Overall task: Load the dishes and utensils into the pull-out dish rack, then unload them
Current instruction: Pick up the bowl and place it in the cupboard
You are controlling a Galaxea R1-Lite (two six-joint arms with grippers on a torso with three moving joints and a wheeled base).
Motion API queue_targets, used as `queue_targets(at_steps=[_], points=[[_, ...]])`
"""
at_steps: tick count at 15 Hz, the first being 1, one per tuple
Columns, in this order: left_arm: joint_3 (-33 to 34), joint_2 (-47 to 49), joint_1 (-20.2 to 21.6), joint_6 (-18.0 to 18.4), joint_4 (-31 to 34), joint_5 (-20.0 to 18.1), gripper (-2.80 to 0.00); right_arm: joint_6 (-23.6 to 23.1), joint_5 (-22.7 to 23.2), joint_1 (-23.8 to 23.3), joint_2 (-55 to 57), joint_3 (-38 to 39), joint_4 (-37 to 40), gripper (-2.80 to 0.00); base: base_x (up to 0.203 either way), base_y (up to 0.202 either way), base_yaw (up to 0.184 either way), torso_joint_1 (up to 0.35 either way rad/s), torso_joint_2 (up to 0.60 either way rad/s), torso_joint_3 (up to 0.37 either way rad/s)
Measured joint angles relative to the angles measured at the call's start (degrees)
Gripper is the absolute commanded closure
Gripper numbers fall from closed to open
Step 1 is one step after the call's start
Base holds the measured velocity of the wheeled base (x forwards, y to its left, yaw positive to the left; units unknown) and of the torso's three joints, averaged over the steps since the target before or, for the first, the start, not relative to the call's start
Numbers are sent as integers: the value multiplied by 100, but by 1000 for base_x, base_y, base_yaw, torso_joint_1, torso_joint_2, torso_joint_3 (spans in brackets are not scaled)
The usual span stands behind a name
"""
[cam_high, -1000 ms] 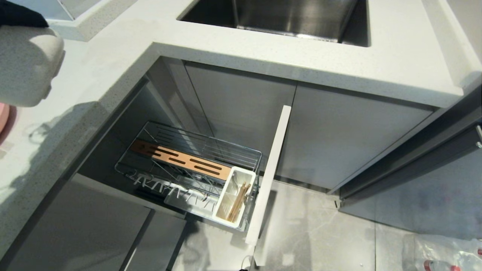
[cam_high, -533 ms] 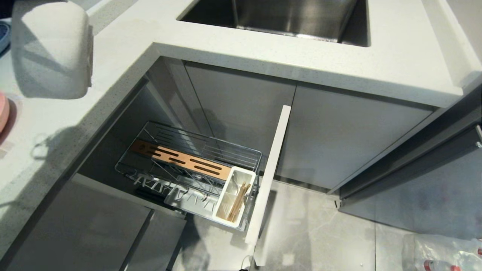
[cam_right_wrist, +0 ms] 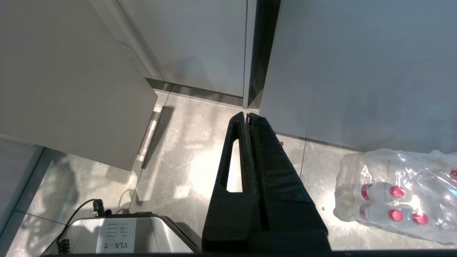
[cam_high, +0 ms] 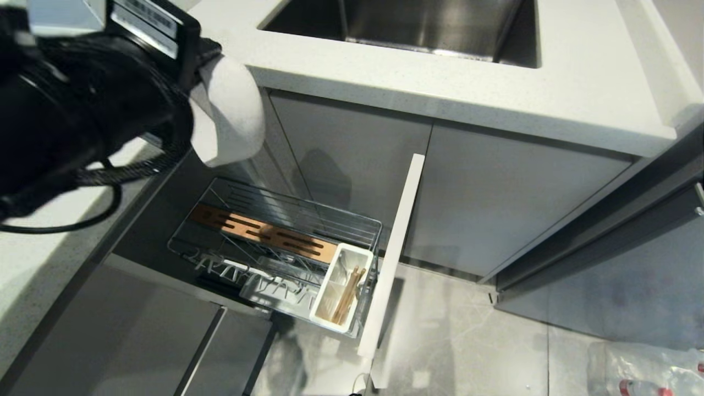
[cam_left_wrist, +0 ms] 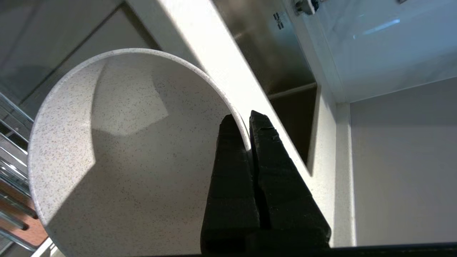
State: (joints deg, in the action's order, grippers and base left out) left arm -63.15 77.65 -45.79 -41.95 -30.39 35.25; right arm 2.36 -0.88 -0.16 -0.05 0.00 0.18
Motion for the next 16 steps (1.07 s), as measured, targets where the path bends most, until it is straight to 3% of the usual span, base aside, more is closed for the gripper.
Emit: queue_targets(at_steps=[3,6,11,16], points=[[694,566,51,-80,-1421,1,0,-2,0,-5,0,0,0,0,0,0,0,0,0,0],[936,1239,390,-484,-2334,-11,0,-1,0,0,0,0,0,0,0,0,0,0,0,0],[1001,2250,964,-1140,-2746,-119,0,-1,0,-5,0,0,0,0,0,0,0,0,0,0],[1001,2934,1214,-1463,-3407,-328,0,-2,0,-2,0,0,0,0,0,0,0,0,0,0]])
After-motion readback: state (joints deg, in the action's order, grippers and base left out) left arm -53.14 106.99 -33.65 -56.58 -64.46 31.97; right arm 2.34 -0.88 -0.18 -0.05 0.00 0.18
